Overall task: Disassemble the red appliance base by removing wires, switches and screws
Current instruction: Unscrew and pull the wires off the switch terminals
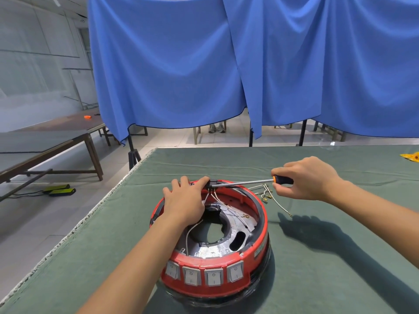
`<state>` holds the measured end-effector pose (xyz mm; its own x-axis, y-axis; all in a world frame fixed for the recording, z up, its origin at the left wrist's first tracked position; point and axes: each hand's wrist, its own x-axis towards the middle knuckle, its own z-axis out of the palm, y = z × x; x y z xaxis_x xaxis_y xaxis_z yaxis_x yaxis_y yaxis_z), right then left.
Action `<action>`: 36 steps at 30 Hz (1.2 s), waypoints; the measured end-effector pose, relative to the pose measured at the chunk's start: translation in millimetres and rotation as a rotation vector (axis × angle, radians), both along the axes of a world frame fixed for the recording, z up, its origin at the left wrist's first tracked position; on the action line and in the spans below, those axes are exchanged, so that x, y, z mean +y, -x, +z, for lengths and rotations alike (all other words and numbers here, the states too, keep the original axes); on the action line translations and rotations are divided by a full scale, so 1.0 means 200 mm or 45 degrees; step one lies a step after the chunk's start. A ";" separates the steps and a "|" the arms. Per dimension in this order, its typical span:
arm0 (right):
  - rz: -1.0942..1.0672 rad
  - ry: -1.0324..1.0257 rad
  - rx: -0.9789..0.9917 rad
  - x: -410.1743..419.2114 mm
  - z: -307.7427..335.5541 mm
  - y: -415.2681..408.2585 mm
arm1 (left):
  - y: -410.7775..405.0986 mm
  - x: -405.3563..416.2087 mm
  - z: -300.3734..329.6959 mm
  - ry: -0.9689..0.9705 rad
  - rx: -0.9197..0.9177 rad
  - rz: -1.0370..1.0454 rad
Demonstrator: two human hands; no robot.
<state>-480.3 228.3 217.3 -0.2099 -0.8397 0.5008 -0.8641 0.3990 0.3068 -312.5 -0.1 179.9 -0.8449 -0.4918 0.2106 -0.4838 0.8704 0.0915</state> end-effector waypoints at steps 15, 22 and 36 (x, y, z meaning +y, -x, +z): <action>-0.449 0.309 -0.639 0.09 -0.02 -0.19 | 0.00 0.02 0.02 -0.221 0.405 0.147; -0.357 0.617 -1.540 -0.09 -0.14 -0.35 | -0.01 0.08 0.04 -0.048 0.439 -0.018; -0.466 0.630 -1.478 -0.17 -0.25 -0.35 | -0.03 0.12 0.02 -0.103 -0.120 -0.072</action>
